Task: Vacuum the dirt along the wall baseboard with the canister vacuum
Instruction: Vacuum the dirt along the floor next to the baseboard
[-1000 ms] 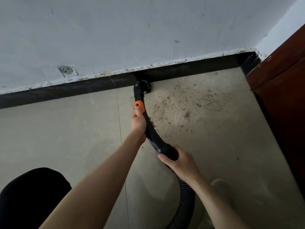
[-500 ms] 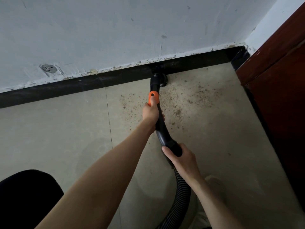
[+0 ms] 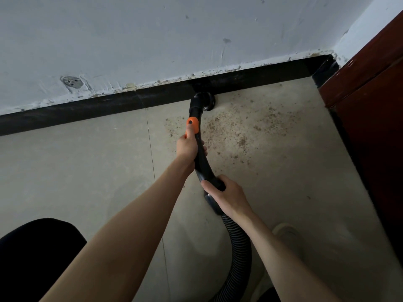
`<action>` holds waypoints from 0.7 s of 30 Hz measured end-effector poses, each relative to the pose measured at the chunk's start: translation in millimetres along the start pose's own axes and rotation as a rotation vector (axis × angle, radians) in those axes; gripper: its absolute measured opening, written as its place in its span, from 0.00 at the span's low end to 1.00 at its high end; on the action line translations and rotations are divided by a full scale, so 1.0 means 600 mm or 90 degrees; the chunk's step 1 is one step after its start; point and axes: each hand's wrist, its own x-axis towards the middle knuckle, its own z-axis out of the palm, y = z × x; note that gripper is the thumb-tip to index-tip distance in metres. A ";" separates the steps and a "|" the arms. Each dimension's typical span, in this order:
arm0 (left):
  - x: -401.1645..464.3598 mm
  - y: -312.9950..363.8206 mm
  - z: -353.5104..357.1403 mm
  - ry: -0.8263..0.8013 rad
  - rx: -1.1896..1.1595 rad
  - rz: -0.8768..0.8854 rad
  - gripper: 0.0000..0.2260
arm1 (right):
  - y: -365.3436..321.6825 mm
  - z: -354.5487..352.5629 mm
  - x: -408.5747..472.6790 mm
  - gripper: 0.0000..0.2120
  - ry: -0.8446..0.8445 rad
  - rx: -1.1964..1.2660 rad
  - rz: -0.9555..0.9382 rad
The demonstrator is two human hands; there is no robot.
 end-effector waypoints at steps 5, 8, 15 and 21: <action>-0.009 -0.011 -0.060 0.050 -0.079 0.003 0.19 | -0.019 0.016 -0.005 0.17 -0.076 -0.080 -0.059; -0.014 -0.019 -0.111 0.094 -0.131 0.004 0.19 | -0.043 0.038 -0.009 0.19 -0.120 -0.178 -0.102; -0.034 -0.045 -0.176 0.150 -0.160 -0.007 0.19 | -0.074 0.091 -0.019 0.23 -0.189 -0.347 -0.121; -0.051 -0.063 -0.141 0.118 -0.110 0.003 0.18 | -0.058 0.083 -0.023 0.26 -0.180 -0.373 -0.092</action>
